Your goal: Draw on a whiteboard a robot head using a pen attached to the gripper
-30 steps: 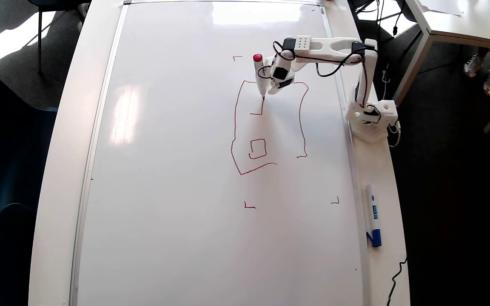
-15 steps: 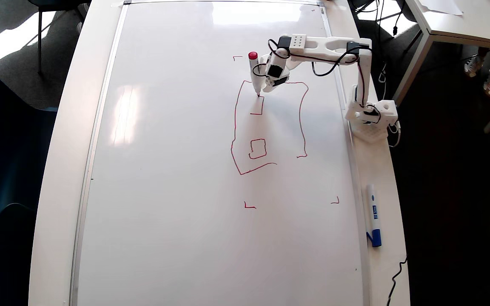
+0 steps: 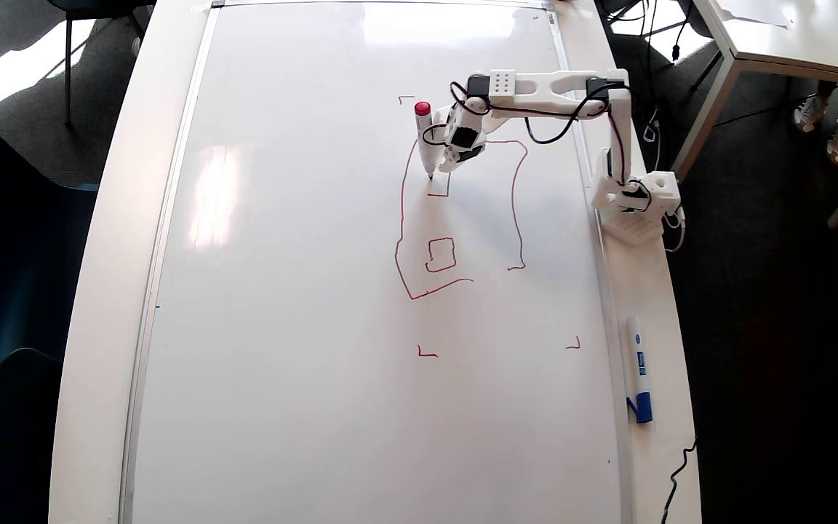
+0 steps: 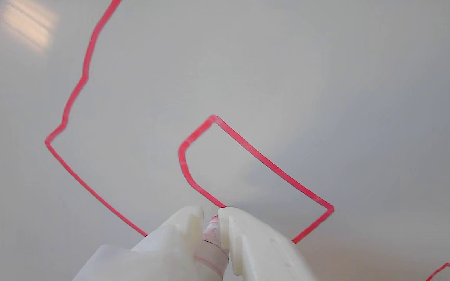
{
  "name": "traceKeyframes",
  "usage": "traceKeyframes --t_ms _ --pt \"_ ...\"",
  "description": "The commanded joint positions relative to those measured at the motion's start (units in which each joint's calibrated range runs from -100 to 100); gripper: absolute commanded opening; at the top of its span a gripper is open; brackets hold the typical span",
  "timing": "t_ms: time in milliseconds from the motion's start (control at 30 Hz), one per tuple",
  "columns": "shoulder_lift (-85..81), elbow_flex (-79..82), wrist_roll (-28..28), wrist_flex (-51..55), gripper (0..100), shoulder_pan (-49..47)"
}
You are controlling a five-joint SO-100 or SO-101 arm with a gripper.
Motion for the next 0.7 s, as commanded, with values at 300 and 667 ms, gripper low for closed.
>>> traceKeyframes --t_ms 300,667 --pt "-0.83 -1.74 -2.33 0.35 1 -4.25" --pt "-7.37 -9.09 -2.22 10.95 1 -4.70"
